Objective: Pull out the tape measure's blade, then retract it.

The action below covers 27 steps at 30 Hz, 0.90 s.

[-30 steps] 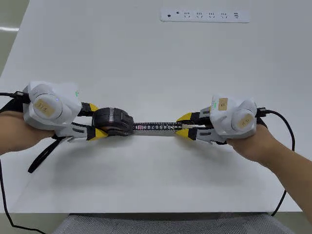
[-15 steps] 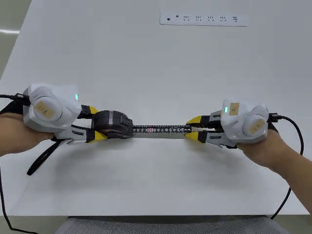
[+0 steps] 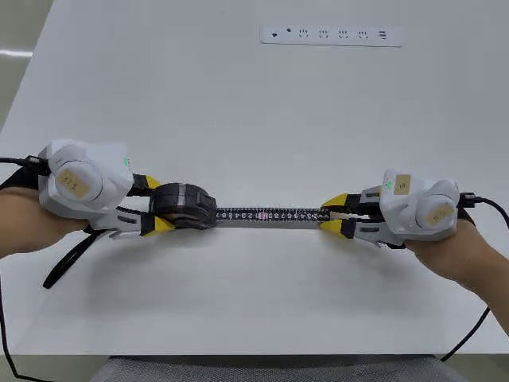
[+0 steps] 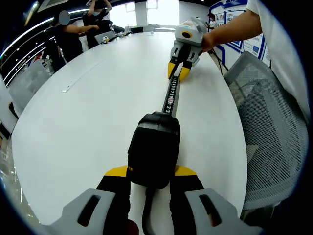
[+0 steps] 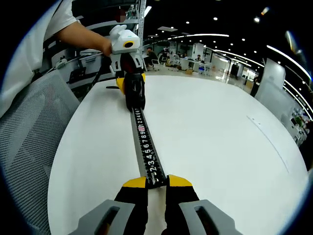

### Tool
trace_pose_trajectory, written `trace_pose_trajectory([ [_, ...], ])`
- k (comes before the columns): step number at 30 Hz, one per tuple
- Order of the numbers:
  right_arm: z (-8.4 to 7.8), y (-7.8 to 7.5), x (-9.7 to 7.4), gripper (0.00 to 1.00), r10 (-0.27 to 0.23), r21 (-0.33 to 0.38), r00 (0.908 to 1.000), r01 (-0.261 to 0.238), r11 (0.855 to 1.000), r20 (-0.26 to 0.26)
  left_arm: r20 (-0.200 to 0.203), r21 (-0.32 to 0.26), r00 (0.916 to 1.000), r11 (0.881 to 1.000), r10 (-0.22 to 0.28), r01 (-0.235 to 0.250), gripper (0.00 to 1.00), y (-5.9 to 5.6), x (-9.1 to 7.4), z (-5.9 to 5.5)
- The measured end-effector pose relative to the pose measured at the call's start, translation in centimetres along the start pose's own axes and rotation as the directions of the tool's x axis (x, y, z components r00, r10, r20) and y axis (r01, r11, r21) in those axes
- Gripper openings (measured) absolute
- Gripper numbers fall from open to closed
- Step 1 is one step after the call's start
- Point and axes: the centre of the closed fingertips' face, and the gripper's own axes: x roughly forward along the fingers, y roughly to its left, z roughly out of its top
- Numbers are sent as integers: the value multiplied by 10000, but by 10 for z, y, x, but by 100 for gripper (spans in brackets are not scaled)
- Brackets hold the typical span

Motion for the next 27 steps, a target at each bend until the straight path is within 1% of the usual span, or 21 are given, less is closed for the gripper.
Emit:
trace_pose_trajectory([
  [4,-4,-1,-4,9,-55,83,10000,55,9999,-64,-18,9,10000,10000,-5,5,25,0,0,0],
  [13,-8,-3,-11,8,-207,157,9997,209,9997,-127,-25,17,10000,10000,-24,24,25,-1,0,1],
  [19,-15,-8,-19,8,-320,205,9993,324,9993,-196,-29,30,10000,10000,-34,34,25,0,0,0],
  [27,-21,-8,-28,8,-467,244,9984,475,9986,-326,-38,27,10000,10000,-36,36,25,0,1,0],
])
